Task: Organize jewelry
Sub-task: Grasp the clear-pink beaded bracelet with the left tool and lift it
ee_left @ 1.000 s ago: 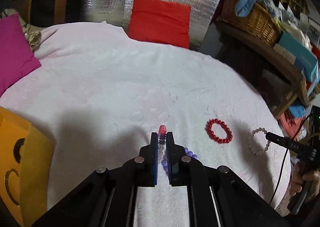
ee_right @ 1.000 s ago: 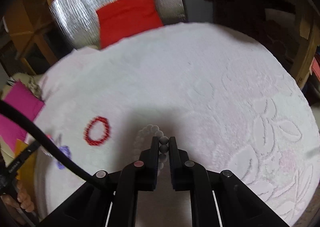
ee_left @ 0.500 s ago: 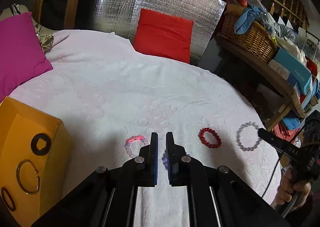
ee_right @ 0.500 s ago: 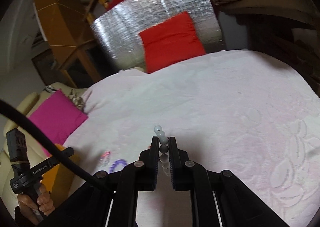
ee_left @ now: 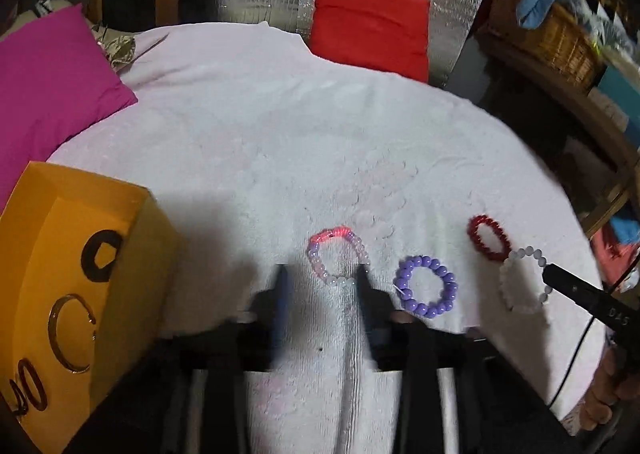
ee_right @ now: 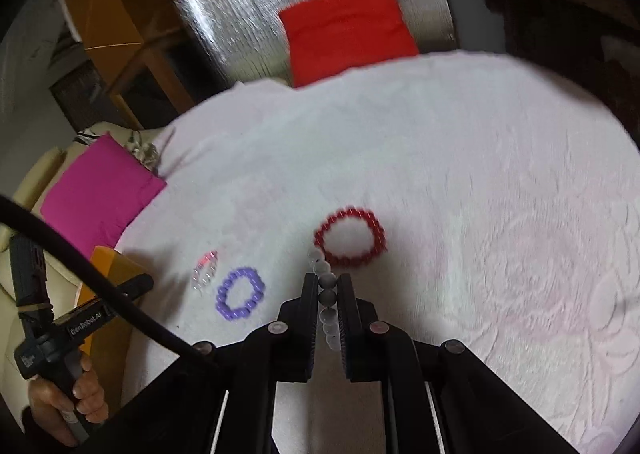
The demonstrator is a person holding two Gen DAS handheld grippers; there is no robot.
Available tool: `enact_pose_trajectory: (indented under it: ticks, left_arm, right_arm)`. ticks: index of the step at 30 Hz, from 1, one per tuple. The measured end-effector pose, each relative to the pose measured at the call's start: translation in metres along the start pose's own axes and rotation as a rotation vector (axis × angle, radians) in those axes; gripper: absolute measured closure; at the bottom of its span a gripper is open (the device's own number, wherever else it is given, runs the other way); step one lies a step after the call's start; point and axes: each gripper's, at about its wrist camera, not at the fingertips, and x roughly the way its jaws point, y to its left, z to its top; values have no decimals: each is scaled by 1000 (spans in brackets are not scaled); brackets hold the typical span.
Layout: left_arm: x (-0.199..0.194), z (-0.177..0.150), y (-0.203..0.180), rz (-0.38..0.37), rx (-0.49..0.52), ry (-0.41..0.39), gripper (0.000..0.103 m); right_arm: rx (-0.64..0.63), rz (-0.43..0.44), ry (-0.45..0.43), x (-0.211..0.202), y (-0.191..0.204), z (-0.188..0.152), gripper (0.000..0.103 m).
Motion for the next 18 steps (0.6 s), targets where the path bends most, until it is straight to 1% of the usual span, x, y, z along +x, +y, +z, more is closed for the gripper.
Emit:
enact_pose_trajectory:
  ticks: [1, 3, 4, 5, 7, 8, 11, 13, 15, 16, 17, 18]
  left_arm:
    - [4, 1, -3, 15, 6, -1, 47]
    - [11, 1, -7, 27, 20, 7, 44]
    - [17, 3, -8, 35, 23, 16, 38]
    - [22, 3, -9, 45, 22, 23, 35]
    - [33, 5, -11, 65, 15, 28, 35]
    - [38, 7, -11, 64, 6, 31, 35]
    - [52, 8, -15, -6, -2, 58, 35]
    - [59, 6, -17, -2, -1, 72, 35]
    - [62, 4, -15, -13, -23, 77, 36]
    - [62, 4, -12, -15, -37, 69, 49]
    - [61, 4, -12, -13, -38, 63, 70]
    - [60, 5, -11, -21, -34, 63, 80]
  right_arm:
    - [14, 5, 13, 2, -4, 0, 93]
    - [38, 2, 28, 4, -10, 0, 93]
    - [41, -6, 31, 5, -11, 0, 93]
    - [45, -17, 34, 4, -15, 0, 93]
    - [60, -28, 43, 5, -20, 0, 93]
    - [68, -31, 50, 6, -23, 0, 93]
    - [78, -39, 62, 6, -29, 0, 93]
    - [75, -40, 67, 5, -31, -1, 93]
    - [69, -39, 70, 6, -31, -2, 93]
    - [66, -38, 72, 6, -31, -2, 93]
    - [64, -38, 74, 6, -31, -2, 93]
    - [62, -38, 76, 7, -31, -3, 93]
